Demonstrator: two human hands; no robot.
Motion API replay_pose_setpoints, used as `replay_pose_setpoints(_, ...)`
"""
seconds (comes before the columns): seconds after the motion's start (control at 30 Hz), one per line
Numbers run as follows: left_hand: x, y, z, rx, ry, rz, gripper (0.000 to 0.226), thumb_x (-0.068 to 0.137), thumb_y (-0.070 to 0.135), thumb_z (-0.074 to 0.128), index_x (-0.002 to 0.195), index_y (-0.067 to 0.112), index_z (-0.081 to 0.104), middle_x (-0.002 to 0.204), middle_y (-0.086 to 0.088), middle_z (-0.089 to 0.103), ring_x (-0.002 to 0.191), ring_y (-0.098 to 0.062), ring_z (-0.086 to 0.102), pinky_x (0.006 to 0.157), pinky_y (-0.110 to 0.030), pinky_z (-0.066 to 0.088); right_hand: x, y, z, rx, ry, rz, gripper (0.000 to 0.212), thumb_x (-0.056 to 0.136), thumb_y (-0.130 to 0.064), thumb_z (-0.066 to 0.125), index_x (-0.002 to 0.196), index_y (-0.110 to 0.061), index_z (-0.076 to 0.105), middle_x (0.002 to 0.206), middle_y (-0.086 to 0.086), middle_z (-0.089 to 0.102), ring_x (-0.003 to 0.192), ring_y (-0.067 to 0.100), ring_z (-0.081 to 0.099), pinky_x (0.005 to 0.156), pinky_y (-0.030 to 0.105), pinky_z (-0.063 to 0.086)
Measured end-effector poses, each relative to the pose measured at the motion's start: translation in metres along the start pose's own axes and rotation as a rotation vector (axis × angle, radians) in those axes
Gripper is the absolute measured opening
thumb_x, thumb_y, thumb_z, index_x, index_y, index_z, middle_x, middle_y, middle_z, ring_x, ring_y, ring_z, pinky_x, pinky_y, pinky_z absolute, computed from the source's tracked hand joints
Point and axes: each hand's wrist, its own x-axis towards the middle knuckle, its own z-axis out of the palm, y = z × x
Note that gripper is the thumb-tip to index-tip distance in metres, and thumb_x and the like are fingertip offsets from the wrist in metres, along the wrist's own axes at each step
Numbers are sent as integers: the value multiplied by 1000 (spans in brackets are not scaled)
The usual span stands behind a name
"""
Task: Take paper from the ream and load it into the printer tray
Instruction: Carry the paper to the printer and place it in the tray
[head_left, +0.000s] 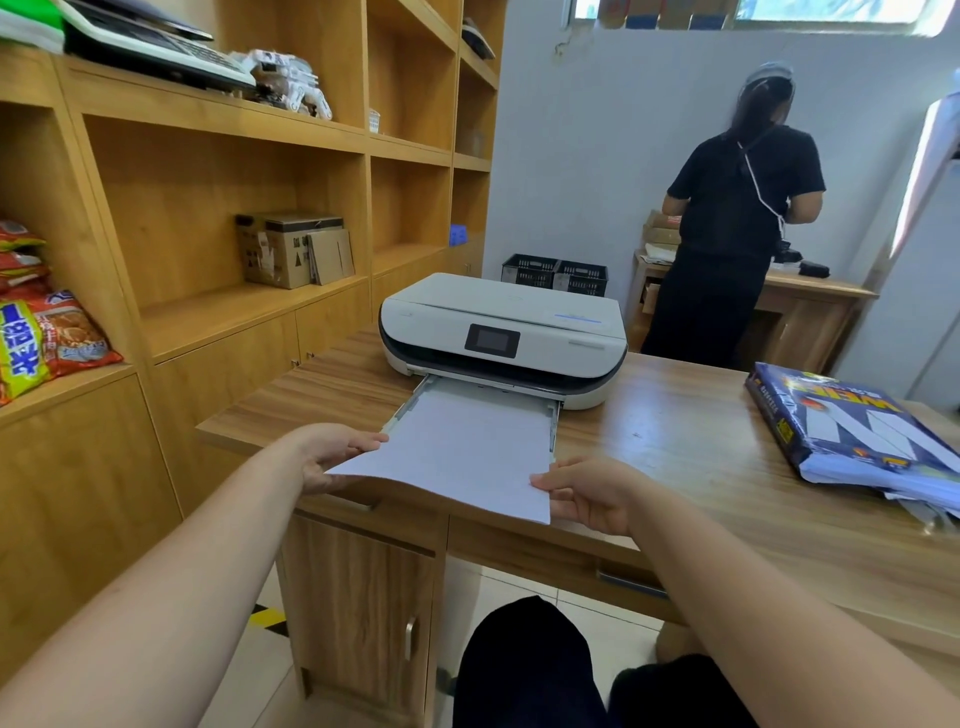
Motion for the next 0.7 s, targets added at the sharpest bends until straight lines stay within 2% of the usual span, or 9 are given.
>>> replay_pose_setpoints(0.1, 5, 3, -2, 94, 24, 15, 17, 91, 8, 62, 105, 13, 71, 120, -15, 64, 96, -26, 70, 43, -25, 55, 1, -2, 1, 7, -4, -5, 28, 87, 5, 64, 113, 7, 58, 112, 21, 69, 91, 27, 72, 56, 25, 59)
replay_pose_setpoints(0.17, 7, 4, -2, 83, 12, 19, 20, 90, 8, 62, 108, 14, 69, 119, -15, 66, 95, -27, 71, 50, -27, 58, 2, -3, 1, 23, 0, -8, 31, 87, 5, 63, 117, 8, 56, 113, 21, 69, 90, 27, 72, 56, 25, 59)
replay_pose_setpoints(0.27, 8, 4, 0, 24, -16, 24, 28, 90, 7, 63, 117, 12, 63, 112, -18, 69, 89, -29, 73, 47, -32, 59, 7, -1, 1, 62, 35, -18, 39, 86, 7, 63, 123, 9, 50, 107, 21, 68, 74, 22, 73, 53, 25, 58)
replay_pose_setpoints(0.37, 4, 1, 0, -18, -49, 18, 26, 91, 10, 62, 116, 6, 59, 100, -20, 73, 79, -29, 74, 43, -31, 57, 8, 1, 2, 70, 79, -30, 39, 87, 9, 62, 123, 5, 48, 89, 15, 66, 52, 14, 69, 44, 21, 53)
replay_pose_setpoints(0.47, 0, -1, -5, -65, -60, 7, 28, 89, 6, 62, 115, -2, 57, 97, -23, 73, 77, -30, 74, 40, -28, 56, 9, 2, 4, 74, 122, -48, 37, 88, 9, 61, 122, 3, 48, 80, 12, 61, 40, 9, 63, 39, 19, 49)
replay_pose_setpoints(0.53, -4, -2, -9, -72, -78, -11, 25, 89, 4, 62, 112, -4, 59, 94, -23, 73, 72, -29, 74, 39, -26, 55, 10, 0, 5, 76, 149, -46, 34, 88, 7, 62, 118, 0, 50, 81, 11, 61, 43, 9, 64, 39, 18, 49)
replay_pose_setpoints(0.63, -6, -1, -11, -59, -78, -38, 21, 89, 2, 61, 109, -5, 57, 91, -22, 74, 67, -26, 73, 38, -25, 54, 11, -1, 6, 45, 166, -49, 27, 89, 4, 63, 113, -1, 54, 87, 10, 63, 65, 14, 64, 42, 17, 50)
replay_pose_setpoints(0.7, -4, -1, -11, -46, -61, -41, 24, 88, 1, 61, 111, -6, 57, 97, -22, 73, 69, -25, 74, 38, -25, 54, 11, -1, 7, 45, 160, -58, 17, 90, 3, 61, 106, 0, 56, 90, 11, 64, 73, 16, 64, 44, 17, 52)
